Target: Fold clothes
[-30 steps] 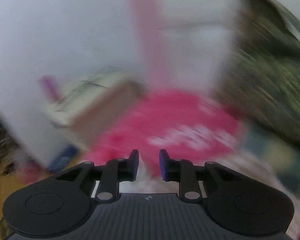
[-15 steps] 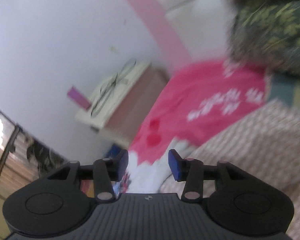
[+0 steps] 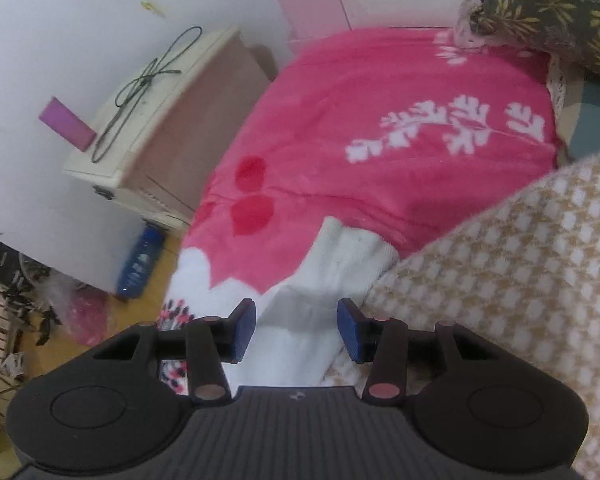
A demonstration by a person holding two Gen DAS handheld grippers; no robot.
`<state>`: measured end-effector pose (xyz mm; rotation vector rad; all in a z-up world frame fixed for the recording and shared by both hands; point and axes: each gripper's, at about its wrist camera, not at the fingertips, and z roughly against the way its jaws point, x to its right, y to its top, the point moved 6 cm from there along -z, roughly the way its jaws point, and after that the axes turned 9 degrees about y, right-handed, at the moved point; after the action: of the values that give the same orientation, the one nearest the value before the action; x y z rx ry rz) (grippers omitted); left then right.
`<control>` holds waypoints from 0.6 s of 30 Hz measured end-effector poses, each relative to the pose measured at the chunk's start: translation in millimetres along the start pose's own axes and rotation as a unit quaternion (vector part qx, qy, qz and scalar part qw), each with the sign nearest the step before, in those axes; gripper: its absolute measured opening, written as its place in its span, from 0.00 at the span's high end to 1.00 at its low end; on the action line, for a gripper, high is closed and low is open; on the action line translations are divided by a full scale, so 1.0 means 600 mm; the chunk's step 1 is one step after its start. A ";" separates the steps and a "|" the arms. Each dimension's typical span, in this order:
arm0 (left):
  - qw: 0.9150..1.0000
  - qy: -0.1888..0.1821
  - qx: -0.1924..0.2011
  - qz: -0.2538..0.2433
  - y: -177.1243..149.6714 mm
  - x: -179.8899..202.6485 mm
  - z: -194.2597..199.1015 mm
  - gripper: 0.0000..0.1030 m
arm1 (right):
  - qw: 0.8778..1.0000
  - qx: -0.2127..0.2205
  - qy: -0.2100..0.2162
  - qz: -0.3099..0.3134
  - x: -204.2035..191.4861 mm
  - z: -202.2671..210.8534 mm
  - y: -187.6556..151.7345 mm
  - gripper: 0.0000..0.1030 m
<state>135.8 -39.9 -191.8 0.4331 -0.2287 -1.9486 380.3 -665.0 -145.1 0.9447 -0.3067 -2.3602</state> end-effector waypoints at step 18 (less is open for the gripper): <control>1.000 0.010 -0.010 0.017 0.002 0.003 0.001 0.62 | 0.945 0.161 0.209 0.192 -0.170 0.171 -0.048 1.00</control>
<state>136.0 -42.2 -191.3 0.4332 -0.2016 -1.9117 357.2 -582.0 -25.5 1.3673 -0.6516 -1.7326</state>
